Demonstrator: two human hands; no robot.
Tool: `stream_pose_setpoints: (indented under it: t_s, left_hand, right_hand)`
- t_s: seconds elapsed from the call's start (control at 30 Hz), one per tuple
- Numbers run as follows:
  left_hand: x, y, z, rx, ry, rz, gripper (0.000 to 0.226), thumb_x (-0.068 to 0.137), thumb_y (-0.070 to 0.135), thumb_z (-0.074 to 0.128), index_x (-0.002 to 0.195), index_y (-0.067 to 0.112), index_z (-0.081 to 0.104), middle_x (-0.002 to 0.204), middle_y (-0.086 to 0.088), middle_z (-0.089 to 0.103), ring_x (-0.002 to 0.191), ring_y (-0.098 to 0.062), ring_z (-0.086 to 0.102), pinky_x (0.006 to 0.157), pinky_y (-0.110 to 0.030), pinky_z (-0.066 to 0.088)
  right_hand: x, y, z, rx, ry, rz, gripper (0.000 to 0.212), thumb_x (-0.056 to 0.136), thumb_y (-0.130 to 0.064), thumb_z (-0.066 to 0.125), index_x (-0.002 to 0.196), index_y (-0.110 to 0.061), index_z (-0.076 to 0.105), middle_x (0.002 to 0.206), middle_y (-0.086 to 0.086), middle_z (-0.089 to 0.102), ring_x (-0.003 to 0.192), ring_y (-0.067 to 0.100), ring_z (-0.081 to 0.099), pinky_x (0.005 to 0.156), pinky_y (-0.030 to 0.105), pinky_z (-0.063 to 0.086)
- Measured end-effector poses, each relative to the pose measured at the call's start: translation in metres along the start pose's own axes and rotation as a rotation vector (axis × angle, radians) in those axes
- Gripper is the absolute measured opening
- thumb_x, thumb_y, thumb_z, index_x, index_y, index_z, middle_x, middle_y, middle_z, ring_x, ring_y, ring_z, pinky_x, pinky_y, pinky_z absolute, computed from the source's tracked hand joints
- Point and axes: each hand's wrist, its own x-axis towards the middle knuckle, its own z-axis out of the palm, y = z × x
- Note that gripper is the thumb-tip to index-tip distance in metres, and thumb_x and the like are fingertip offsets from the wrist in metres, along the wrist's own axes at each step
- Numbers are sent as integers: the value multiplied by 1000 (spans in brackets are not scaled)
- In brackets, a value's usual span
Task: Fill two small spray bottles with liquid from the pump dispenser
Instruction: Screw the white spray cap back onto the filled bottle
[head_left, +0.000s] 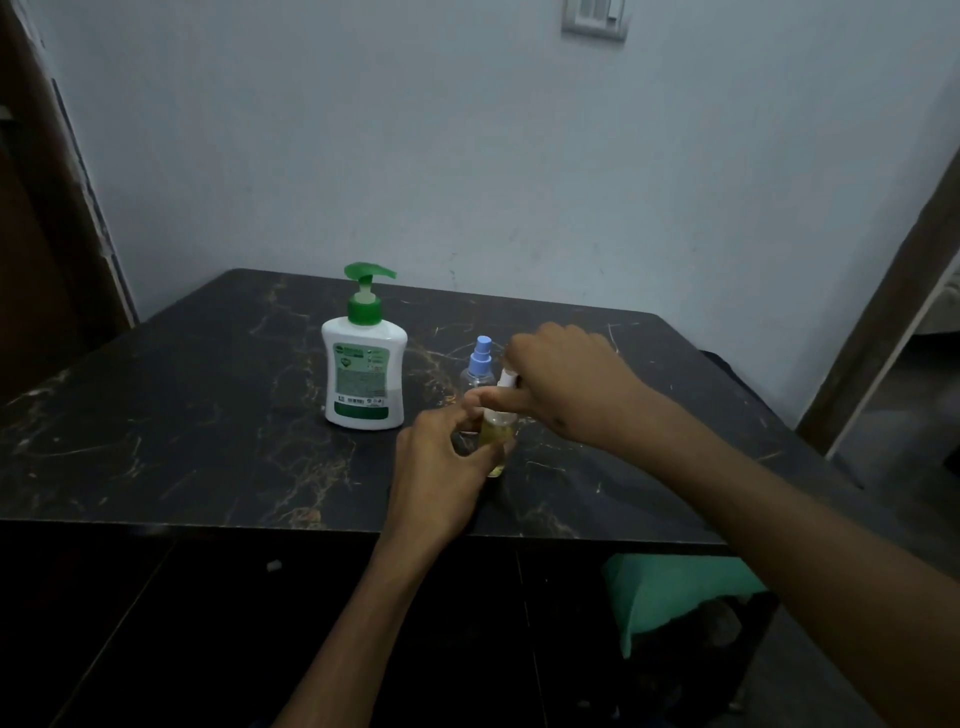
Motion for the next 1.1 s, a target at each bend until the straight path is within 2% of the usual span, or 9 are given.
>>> stream_pose_setpoints:
  t_s: [0.07,0.17,0.23,0.43,0.57,0.7,0.8,0.93,1.1]
  left_hand:
    - [0,0,-1,-13,-19,-16,28,83,26,85,108,37,79,93,21,75,83,12,62,65,-6,44]
    - [-1,1,0,-34,-20,-6,24,83,24,85,105,35,81,92,20,77,75,11,61,64,-11,43]
    - [-1,2,1,-32,-15,7,28,83,23,84,108,35,81,94,21,78,82,10,64,69,-12,47]
    - [-1,2,0,-30,-26,8,34,82,24,85,113,38,80,91,18,78,70,3,62,64,-13,46]
    - [-2,6,-2,-14,-47,29,28,86,17,78,110,32,81,93,16,79,82,6,69,71,-18,54]
    - [-4,11,-2,65,-47,48,34,81,18,83,114,28,80,96,15,79,69,15,61,64,-7,44]
    - [-6,11,-6,47,31,-14,51,78,25,90,126,26,73,107,14,78,78,12,64,71,-6,48]
    - [-9,10,-8,0,159,-7,38,79,21,88,115,23,76,94,17,78,65,2,61,63,-10,48]
    - [-9,11,-10,-40,160,-26,28,83,15,84,108,23,76,89,13,78,64,1,61,61,-11,48]
  right_hand:
    - [-1,3,-3,128,-31,-65,39,94,-63,61,86,-25,55,84,-7,62,67,7,52,56,26,35]
    - [-5,4,-8,302,-78,-134,7,92,-30,75,95,-26,70,86,-12,68,74,2,61,60,18,40]
    - [-4,4,-1,313,-34,-76,7,91,-20,76,94,-24,71,87,-8,70,75,4,63,59,17,39]
    - [-8,6,13,421,78,106,21,85,-36,82,87,-18,72,80,-2,71,72,15,65,62,33,51]
    - [-40,0,43,646,124,147,34,84,-53,79,106,-30,67,93,-14,70,79,0,64,66,24,49]
    - [-51,-7,66,725,277,233,24,88,-42,77,108,-31,71,93,-16,73,80,-2,67,74,31,60]
    - [-49,2,67,635,284,283,20,90,-38,77,106,-28,71,91,-14,71,77,-2,65,71,25,58]
    - [-33,28,77,598,255,356,23,94,-32,75,113,-23,68,101,-8,70,82,-1,61,75,22,53]
    - [-4,48,90,608,245,398,28,96,-30,72,121,-19,66,113,1,73,90,10,62,81,27,50]
